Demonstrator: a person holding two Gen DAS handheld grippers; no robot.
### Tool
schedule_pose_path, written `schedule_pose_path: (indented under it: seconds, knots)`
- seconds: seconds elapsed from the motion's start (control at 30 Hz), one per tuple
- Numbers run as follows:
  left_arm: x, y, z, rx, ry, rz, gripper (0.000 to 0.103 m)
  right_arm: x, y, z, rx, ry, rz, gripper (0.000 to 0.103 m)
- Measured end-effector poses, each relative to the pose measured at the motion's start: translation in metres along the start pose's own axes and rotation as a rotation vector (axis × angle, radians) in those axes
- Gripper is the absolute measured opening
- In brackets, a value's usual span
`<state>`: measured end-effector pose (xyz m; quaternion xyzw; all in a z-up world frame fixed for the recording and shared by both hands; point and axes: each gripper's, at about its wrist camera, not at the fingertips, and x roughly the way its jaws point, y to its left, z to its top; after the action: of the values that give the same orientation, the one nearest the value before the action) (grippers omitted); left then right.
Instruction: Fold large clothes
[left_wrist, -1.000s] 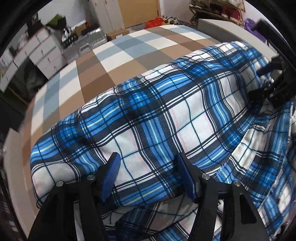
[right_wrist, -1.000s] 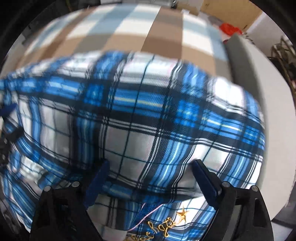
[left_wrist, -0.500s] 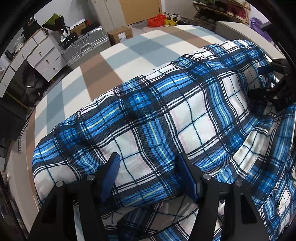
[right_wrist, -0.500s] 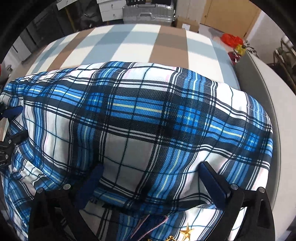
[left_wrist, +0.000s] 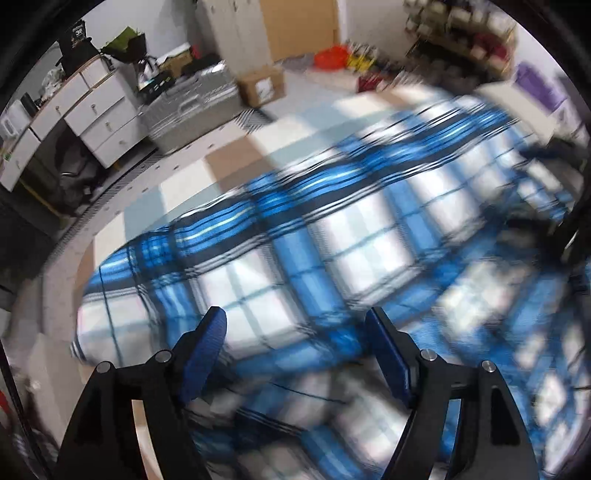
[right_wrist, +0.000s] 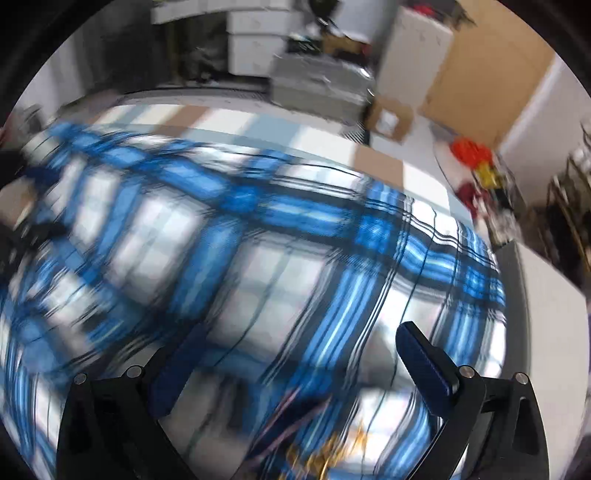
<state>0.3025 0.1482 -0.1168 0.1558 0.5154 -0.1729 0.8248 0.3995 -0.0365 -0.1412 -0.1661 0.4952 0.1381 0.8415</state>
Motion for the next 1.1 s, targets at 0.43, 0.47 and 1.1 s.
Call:
schedule_pose_path:
  seconds: [0.43, 0.47, 1.1]
  knots:
    - [-0.039, -0.069, -0.065, 0.023, -0.105, -0.018, 0.074, -0.105, 0.02, -0.11, 0.193, -0.089, 0.127, 0.103]
    - [-0.051, -0.067, -0.071, -0.015, -0.134, -0.026, 0.074, -0.142, 0.017, -0.126, 0.248, -0.18, 0.208, 0.103]
    - [-0.219, -0.078, -0.2, -0.389, -0.623, 0.074, 0.101, -0.348, 0.123, -0.297, 0.443, -1.06, 0.189, 0.103]
